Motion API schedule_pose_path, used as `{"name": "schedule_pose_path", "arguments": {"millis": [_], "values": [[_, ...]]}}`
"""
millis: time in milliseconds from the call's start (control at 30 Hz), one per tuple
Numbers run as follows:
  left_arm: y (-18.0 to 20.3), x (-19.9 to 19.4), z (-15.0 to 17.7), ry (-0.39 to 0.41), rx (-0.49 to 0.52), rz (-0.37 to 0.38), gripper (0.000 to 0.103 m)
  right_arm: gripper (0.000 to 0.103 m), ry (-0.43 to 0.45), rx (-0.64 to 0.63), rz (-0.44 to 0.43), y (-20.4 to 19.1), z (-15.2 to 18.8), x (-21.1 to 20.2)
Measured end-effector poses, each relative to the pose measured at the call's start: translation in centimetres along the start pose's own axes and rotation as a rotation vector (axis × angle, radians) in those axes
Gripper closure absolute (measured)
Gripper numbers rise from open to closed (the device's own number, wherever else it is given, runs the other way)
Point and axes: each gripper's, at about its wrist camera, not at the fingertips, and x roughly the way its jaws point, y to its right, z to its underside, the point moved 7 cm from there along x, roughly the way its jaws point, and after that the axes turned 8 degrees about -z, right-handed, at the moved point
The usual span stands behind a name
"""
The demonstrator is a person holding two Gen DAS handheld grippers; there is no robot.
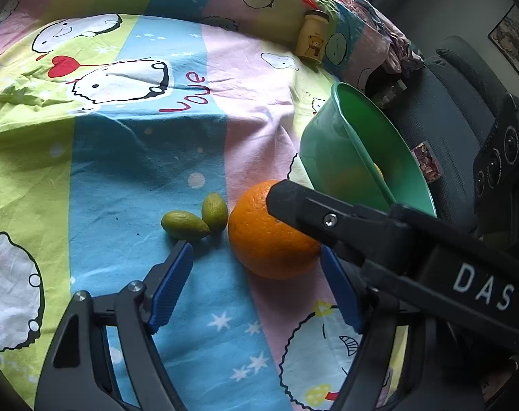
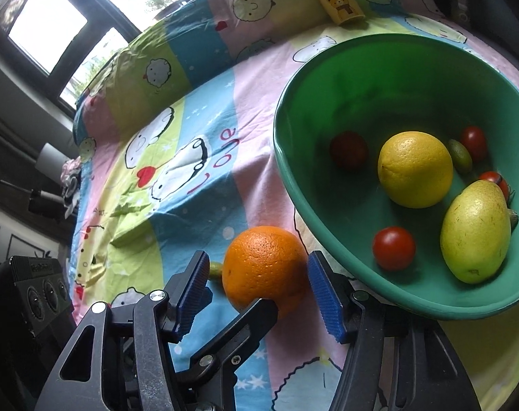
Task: Organize fruits
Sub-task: 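Close the right tool around the orange and lift it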
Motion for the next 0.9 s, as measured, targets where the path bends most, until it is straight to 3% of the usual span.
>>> {"name": "schedule_pose_path", "arguments": {"millis": [133,200,267,533,900], "values": [[0.4,0.6,0.0,-0.011,-0.006,0.034,0.032,0.041,-0.013,-0.005,-0.009,0.0,0.0,0.2],[0.7,0.8,0.1,-0.016,-0.005,0.050,0.041,0.041,-0.028,0.001,-0.012,0.1,0.0,0.5],[0.9,0.7,0.1,-0.011,-0.003,0.040,0.041,0.048,-0.036,0.002,0.007,0.3,0.0,0.7],[1.5,-0.1,0.3,-0.008,0.020,0.004,0.042,0.050,-0.044,0.014,-0.016,0.4,0.3,0.3],[3.1,-4.3,-0.2,0.127,0.073,-0.028,0.042,0.050,0.038,-0.063,-0.096,-2.0,0.4,-3.4]]}}
